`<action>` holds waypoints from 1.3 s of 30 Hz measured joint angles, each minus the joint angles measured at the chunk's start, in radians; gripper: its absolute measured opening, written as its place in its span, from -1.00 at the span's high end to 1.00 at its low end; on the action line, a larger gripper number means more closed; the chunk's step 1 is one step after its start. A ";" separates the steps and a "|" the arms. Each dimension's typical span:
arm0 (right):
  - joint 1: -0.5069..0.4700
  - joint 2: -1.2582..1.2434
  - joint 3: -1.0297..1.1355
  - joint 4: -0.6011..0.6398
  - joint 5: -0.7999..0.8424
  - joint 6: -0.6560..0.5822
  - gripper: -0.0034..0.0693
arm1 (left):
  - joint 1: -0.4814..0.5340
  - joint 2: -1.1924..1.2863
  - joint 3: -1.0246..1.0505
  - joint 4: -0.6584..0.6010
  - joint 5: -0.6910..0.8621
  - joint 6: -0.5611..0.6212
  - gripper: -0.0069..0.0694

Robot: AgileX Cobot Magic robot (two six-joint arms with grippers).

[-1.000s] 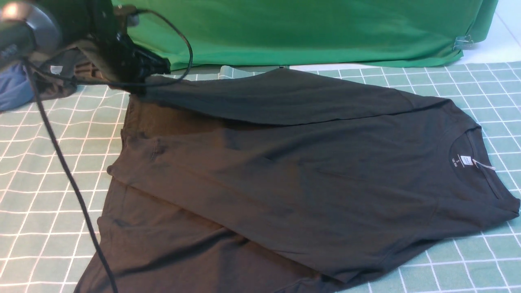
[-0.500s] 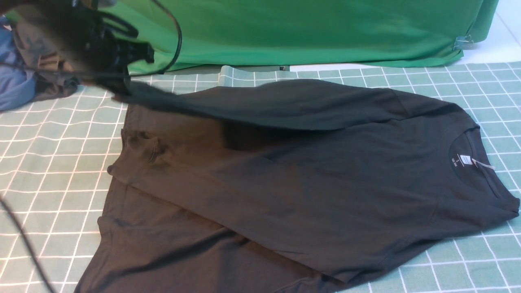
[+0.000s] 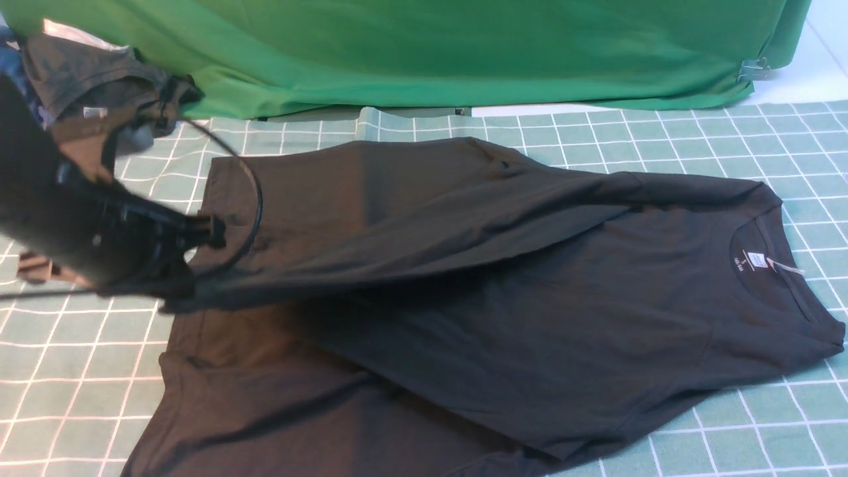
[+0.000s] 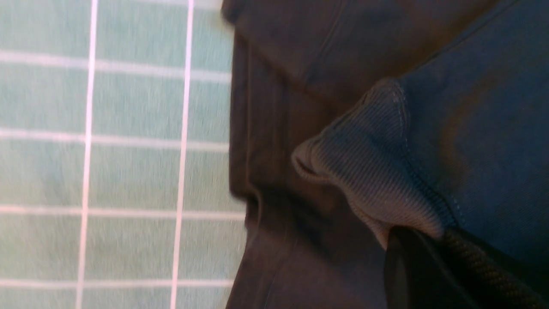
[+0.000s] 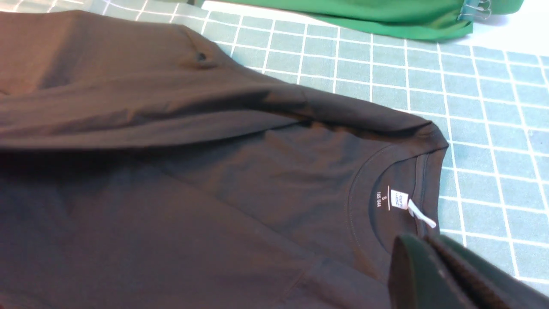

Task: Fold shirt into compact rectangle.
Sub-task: 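Fold the left side of the dark shirt inward over its body with the left gripper, then grasp the near edge of the shirt at its hem and shoulder corners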

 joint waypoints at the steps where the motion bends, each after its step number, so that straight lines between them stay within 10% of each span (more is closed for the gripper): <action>1: 0.000 0.000 0.000 0.001 0.000 0.000 0.85 | 0.000 -0.002 0.013 0.000 -0.002 0.000 0.78; 12: 0.000 0.000 0.000 0.023 0.004 0.000 0.86 | 0.000 -0.003 0.038 -0.002 -0.002 0.000 0.68; 26: 0.000 0.000 0.000 0.025 0.007 0.000 0.85 | 0.000 -0.010 0.111 0.058 0.175 -0.012 -0.66; 39: 0.000 0.000 0.000 0.028 -0.008 0.000 0.85 | 0.000 -0.013 0.373 0.081 0.018 -0.020 -0.45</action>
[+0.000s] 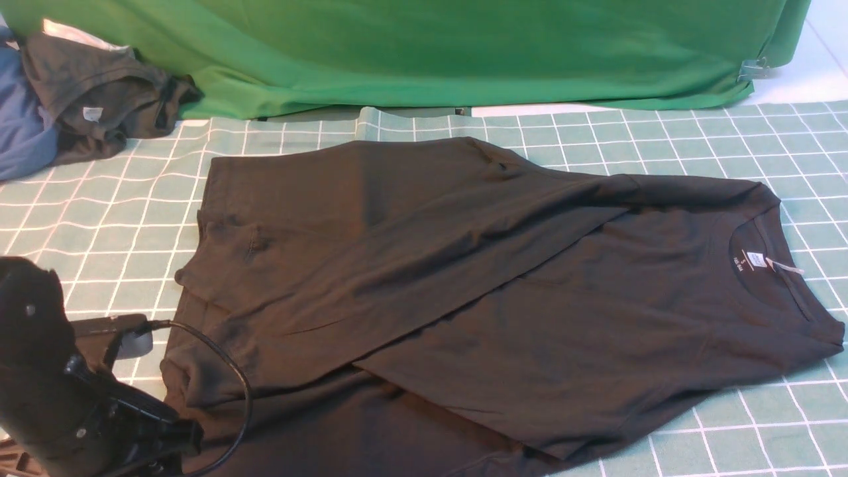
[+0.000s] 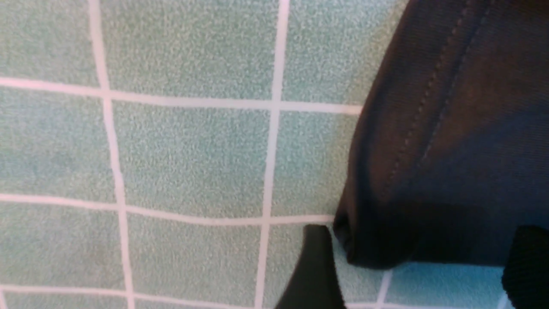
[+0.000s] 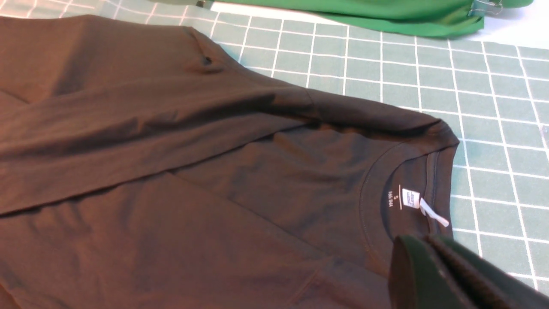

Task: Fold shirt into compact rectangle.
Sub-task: 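Grasp the near edge of the shirt at its hem and shoulder corners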

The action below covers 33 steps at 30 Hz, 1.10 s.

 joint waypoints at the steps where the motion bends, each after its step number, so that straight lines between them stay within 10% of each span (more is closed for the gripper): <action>1: 0.000 0.000 0.000 0.000 0.000 -0.002 0.85 | 0.000 0.000 0.005 0.000 -0.014 -0.003 -0.38; 16: 0.000 0.000 0.000 0.011 0.016 -0.034 0.85 | 0.000 0.045 0.025 0.037 -0.077 -0.026 0.65; 33: 0.000 0.010 0.000 0.041 0.077 -0.037 0.85 | 0.000 -0.258 0.006 0.092 0.161 -0.096 0.81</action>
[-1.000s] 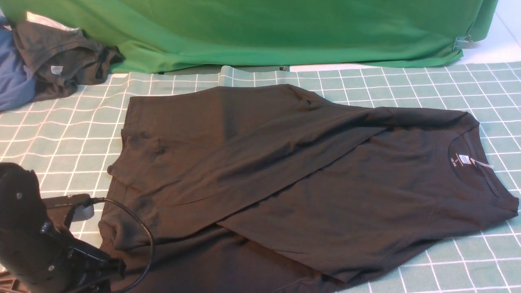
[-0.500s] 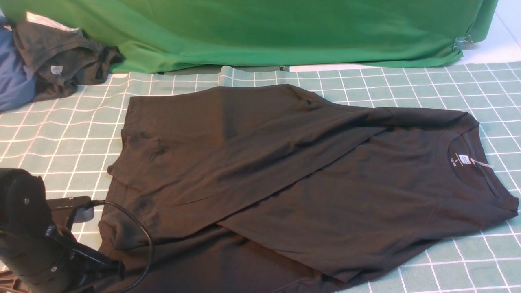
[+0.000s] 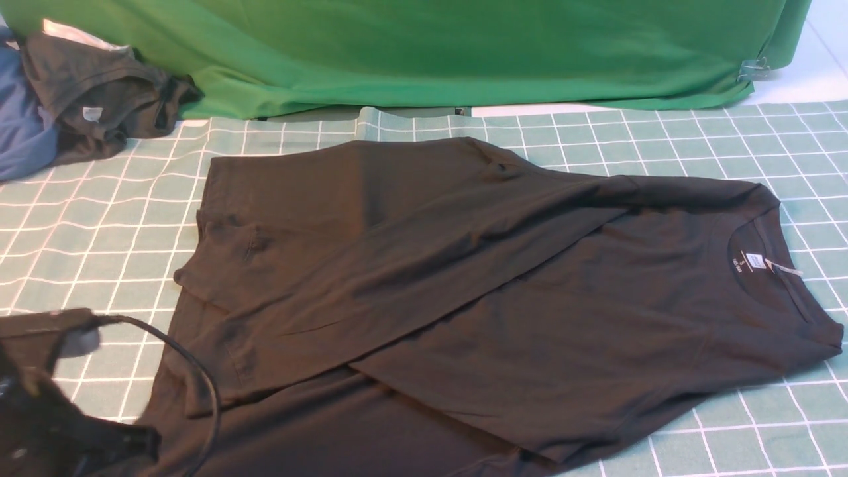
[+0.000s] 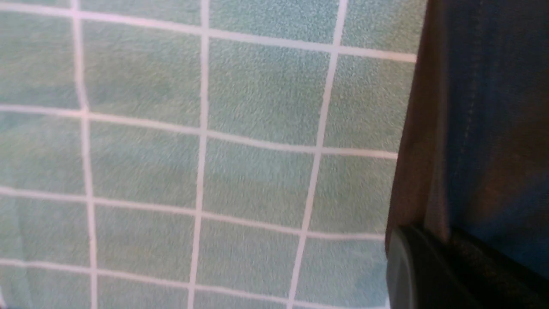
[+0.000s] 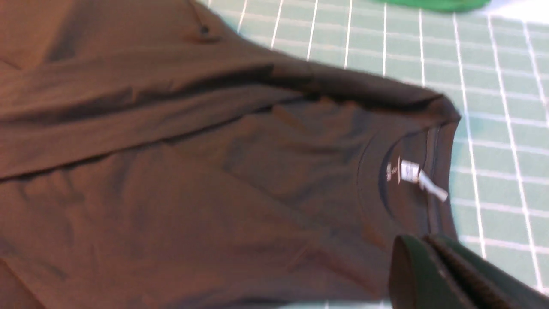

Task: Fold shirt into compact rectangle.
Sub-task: 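Grasp the near edge of the shirt at its hem and shoulder corners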

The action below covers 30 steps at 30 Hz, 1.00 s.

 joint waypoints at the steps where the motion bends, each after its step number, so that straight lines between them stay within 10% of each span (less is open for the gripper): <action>1: 0.000 0.015 0.000 0.027 0.025 -0.004 0.85 | 0.000 -0.048 -0.001 0.000 0.026 -0.004 0.81; 15: 0.000 0.354 0.000 0.419 0.205 -0.474 0.77 | 0.000 -0.252 -0.001 0.004 0.128 -0.004 0.81; 24: 0.131 0.658 0.000 0.512 0.071 -0.701 -0.39 | 0.000 -0.259 -0.001 0.011 0.107 -0.004 0.81; 30: 0.228 0.758 0.000 0.471 -0.123 -0.682 -0.54 | 0.000 -0.259 -0.001 0.012 0.095 -0.004 0.81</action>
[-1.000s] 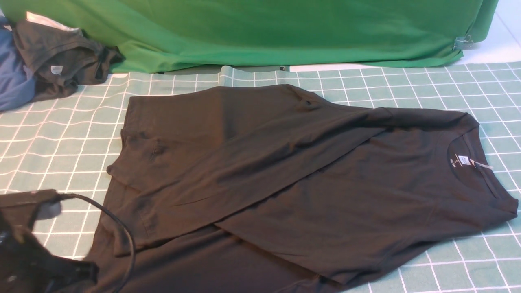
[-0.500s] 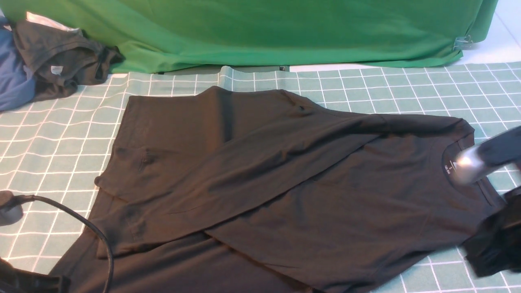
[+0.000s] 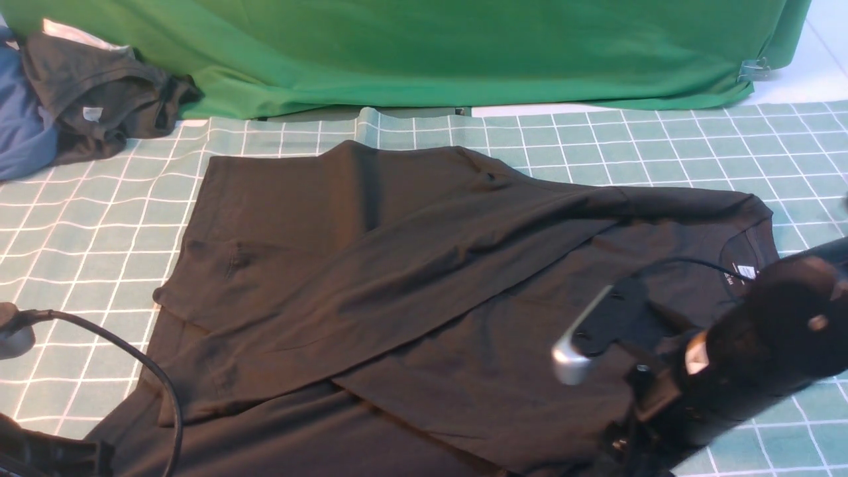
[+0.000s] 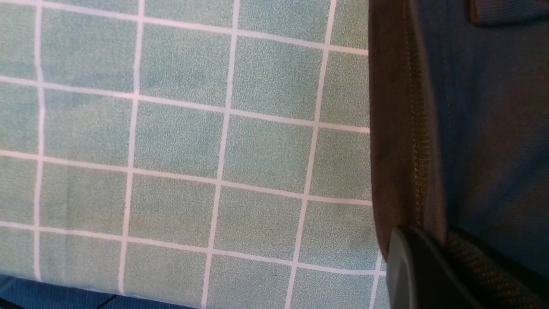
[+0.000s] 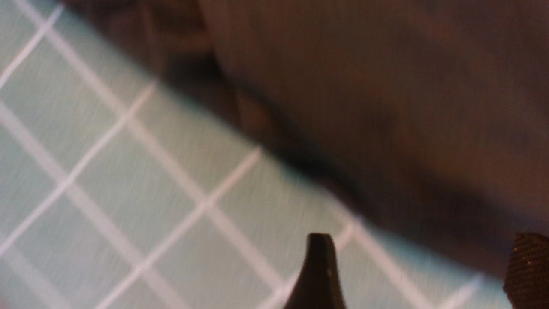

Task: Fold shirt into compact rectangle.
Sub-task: 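Grasp the near edge of the shirt at its hem and shoulder corners, then fold the black garment in half by bringing its near edge over to the far edge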

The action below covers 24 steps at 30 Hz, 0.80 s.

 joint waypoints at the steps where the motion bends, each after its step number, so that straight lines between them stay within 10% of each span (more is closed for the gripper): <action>1: 0.015 0.016 0.000 -0.016 -0.034 0.010 -0.54 | 0.000 0.000 0.000 0.002 -0.001 0.000 0.81; 9: 0.027 0.105 0.000 -0.065 -0.064 0.013 -0.47 | 0.000 0.000 0.000 -0.005 -0.015 0.000 0.80; 13: 0.027 0.112 -0.003 -0.082 -0.092 0.012 -0.03 | 0.000 0.000 0.000 -0.007 -0.020 0.000 0.80; 16: 0.027 0.112 -0.007 -0.081 -0.095 0.014 0.68 | 0.000 0.000 0.000 -0.008 -0.035 0.000 0.80; 24: 0.029 -0.003 -0.007 -0.070 0.056 0.056 0.82 | 0.000 -0.032 -0.023 -0.010 0.021 0.000 0.80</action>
